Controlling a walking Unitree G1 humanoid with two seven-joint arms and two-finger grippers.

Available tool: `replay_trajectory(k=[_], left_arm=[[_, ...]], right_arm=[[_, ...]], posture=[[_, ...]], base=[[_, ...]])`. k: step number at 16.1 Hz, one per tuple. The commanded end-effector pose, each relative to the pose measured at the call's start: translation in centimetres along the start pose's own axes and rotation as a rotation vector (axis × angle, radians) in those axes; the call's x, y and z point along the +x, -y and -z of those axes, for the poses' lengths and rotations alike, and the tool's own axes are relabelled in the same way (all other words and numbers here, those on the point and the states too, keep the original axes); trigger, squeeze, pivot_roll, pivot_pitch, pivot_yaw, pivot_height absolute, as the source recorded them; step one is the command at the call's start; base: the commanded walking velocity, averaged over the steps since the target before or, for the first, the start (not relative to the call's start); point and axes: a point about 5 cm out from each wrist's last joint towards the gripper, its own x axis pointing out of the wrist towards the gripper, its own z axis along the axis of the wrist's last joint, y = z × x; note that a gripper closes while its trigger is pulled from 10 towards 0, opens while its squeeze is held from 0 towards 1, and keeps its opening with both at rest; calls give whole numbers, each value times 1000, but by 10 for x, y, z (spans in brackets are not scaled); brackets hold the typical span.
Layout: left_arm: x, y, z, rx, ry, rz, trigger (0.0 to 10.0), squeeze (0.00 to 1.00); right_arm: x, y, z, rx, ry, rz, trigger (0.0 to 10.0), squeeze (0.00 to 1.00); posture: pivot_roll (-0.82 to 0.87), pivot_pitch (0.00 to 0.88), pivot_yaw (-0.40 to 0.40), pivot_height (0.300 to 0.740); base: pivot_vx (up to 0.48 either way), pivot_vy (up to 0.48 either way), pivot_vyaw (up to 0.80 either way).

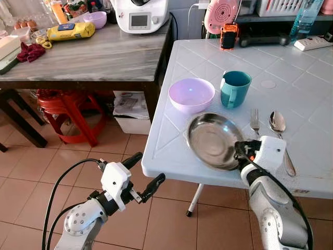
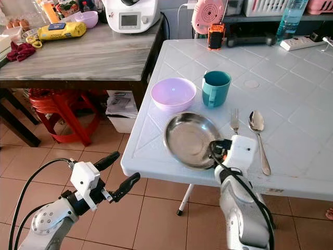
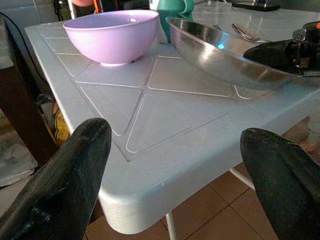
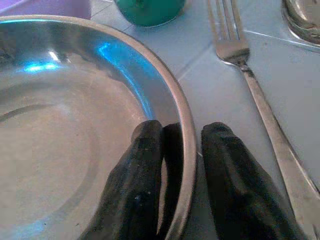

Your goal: Setting the table

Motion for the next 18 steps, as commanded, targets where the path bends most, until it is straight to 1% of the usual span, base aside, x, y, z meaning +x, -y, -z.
replay_trajectory(k=[1,3,6,8,10,13,15,16,18], left_arm=[[-1,-3,-2,16,-8,-1,10000,0],[-1,-3,-2,17,-7,0,10000,0],[0,-3,-2,16,-3,-1,10000,0],[0,-3,-2,17,-2,3,10000,0],[1,-4,-2,21,-1,-2,10000,0],[3,-6,-4,31,8,-12,10000,0],[4,-8,-5,43,13,-23,10000,0],[7,-11,-7,61,25,-46,10000,0],[10,-15,-10,70,41,-87,10000,0]], right_arm=[[1,3,6,45,-34,34,0,0],[2,4,6,66,-38,48,0,0],[3,11,10,176,-70,109,0,0],[4,11,11,209,-79,109,0,0],[5,9,10,212,-80,96,0,0],[7,6,8,256,-89,83,0,0],[9,4,6,263,-83,75,0,0],[9,-1,-1,272,-48,28,0,0],[7,-8,-11,284,-6,-40,157,0]], posture=[[-125,101,105,740],[-125,100,106,740],[-124,98,107,740],[-125,97,106,740],[-126,94,105,740],[-125,89,105,740],[-125,86,104,740],[-125,84,103,740],[-127,77,96,740]], base=[[0,0,0],[0,0,0],[0,0,0],[0,0,0],[0,0,0],[0,0,0],[0,0,0],[0,0,0],[0,0,0]])
